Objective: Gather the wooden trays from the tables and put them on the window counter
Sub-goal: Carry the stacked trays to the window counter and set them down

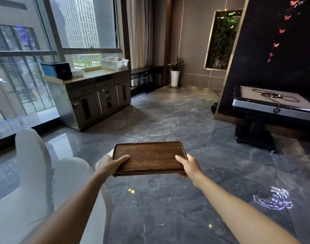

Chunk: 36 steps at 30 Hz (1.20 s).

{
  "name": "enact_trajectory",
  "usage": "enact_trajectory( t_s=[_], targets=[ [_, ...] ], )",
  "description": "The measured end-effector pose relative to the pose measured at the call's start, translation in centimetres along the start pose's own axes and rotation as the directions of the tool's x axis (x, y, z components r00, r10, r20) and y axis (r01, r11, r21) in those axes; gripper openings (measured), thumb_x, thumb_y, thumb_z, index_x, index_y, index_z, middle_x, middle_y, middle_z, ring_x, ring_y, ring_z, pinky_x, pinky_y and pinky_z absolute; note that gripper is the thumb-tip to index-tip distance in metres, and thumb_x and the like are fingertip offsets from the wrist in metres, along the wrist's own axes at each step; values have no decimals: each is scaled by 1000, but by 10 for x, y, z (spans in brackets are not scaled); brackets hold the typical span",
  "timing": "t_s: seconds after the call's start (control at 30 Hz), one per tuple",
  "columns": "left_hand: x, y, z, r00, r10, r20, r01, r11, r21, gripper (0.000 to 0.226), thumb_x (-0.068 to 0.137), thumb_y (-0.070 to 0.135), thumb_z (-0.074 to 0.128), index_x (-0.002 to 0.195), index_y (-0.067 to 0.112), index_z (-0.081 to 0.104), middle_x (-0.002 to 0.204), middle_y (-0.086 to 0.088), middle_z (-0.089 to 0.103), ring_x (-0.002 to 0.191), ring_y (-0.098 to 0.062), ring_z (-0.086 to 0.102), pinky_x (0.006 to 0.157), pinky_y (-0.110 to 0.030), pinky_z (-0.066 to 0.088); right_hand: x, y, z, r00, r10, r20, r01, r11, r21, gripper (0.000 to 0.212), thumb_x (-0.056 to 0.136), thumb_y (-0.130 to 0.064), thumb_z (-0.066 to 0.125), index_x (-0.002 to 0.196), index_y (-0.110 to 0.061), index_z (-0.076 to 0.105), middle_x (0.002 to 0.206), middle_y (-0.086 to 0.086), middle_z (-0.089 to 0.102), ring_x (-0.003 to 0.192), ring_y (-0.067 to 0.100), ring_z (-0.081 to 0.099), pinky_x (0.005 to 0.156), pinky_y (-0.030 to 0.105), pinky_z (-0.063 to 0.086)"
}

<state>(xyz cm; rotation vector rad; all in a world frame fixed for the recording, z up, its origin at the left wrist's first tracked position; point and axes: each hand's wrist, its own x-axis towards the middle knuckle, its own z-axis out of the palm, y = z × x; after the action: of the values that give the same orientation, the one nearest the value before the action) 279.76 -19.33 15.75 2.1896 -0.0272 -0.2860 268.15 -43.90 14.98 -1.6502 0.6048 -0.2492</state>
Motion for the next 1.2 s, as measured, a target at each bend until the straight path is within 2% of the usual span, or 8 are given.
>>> enact_trajectory(
  t_s=[0.17,0.33,0.47,0.53,0.6,0.83,1.03,1.2],
  targets=[
    [103,26,24,999,-40,-37,40,999,-3,48,72,53,69,59,10,53,53,-4,55,41,-17,53,29,-18,34,124,-1,14,999,1,46,0,1000,-14,20,87,-29,58,101,-15,56,78,0,63,31,3,55,30,13,36],
    [220,70,48,991,-103,-90,102,995,-13,52,71,57,68,68,6,57,63,-8,61,49,-20,58,41,-24,40,269,-28,21,990,-56,129,59,998,-22,12,88,-28,57,96,-18,57,75,-2,62,34,4,56,30,16,39],
    [311,110,52,983,-119,-141,115,993,-36,60,72,56,67,86,-2,66,83,-18,68,73,-31,65,67,-38,53,377,-72,32,978,-103,182,106,994,-7,18,88,-26,58,102,-15,58,83,-2,63,66,16,63,43,22,51],
    [353,127,48,977,-129,-170,121,991,-55,57,71,57,68,85,1,64,79,-15,67,66,-27,64,62,-36,53,424,-89,44,971,-112,209,115,993,0,19,88,-26,57,105,-17,58,88,-1,63,77,19,62,44,21,52],
    [396,138,46,971,-140,-191,132,990,-58,55,70,58,68,81,4,62,71,-11,64,57,-23,61,53,-30,49,468,-100,58,965,-100,242,99,995,16,18,88,-26,56,104,-17,57,87,1,62,69,17,60,35,19,47],
    [582,149,39,965,-141,-220,133,990,-49,49,71,56,68,60,9,57,58,-6,58,55,-20,55,51,-29,40,645,-120,130,954,-82,287,82,997,13,19,89,-25,55,106,-16,56,84,-1,59,67,15,57,34,17,45],
    [764,180,8,961,-139,-239,126,990,-69,61,72,56,68,92,-1,64,85,-12,62,82,-29,60,63,-32,42,809,-182,209,955,-119,273,114,993,36,25,89,-20,56,112,-10,60,86,0,61,72,13,57,43,21,49],
    [893,217,-12,954,-137,-268,111,988,-109,53,70,55,70,89,6,58,85,-6,59,80,-23,57,58,-30,41,934,-227,256,956,-91,277,78,995,56,26,88,-21,57,114,-16,59,96,3,61,73,11,56,37,20,49]
  ],
)
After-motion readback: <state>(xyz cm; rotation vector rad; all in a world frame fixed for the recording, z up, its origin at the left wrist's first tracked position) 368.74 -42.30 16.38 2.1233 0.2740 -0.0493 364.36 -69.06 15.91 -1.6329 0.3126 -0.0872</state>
